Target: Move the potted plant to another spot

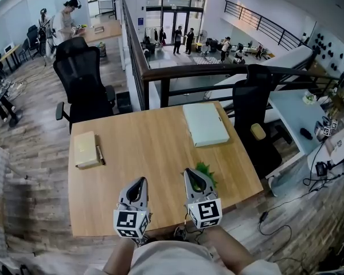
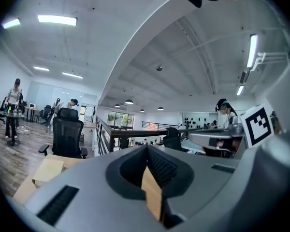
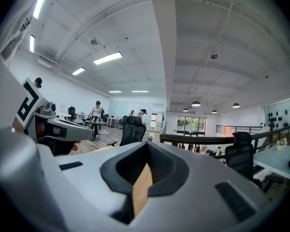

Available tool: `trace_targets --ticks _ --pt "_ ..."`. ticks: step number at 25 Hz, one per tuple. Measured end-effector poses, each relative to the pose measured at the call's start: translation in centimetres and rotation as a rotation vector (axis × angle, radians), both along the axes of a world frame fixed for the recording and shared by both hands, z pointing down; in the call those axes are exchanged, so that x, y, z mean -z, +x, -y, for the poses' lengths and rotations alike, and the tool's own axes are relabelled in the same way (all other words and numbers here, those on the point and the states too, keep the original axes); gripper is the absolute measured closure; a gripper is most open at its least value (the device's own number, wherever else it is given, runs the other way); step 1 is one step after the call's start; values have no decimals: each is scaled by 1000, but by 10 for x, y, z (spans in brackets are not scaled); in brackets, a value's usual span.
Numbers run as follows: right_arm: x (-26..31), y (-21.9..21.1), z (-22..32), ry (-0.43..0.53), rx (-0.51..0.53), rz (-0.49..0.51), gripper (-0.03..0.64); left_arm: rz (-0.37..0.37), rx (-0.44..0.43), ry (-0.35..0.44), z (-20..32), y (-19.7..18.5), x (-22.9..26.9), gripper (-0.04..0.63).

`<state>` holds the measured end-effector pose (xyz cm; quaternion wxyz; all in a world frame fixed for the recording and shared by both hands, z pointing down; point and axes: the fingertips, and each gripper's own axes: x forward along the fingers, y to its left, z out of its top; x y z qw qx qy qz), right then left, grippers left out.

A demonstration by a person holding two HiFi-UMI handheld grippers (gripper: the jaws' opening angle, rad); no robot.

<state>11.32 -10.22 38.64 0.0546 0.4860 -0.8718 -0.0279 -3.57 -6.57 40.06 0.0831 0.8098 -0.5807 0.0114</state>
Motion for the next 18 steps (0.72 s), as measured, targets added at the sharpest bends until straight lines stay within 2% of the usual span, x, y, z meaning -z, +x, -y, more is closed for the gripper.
trace_targets --ticks 18 --pt "4 1 -10 43 -22 -49 614 -5 -40 -8 -7 8 -3 584"
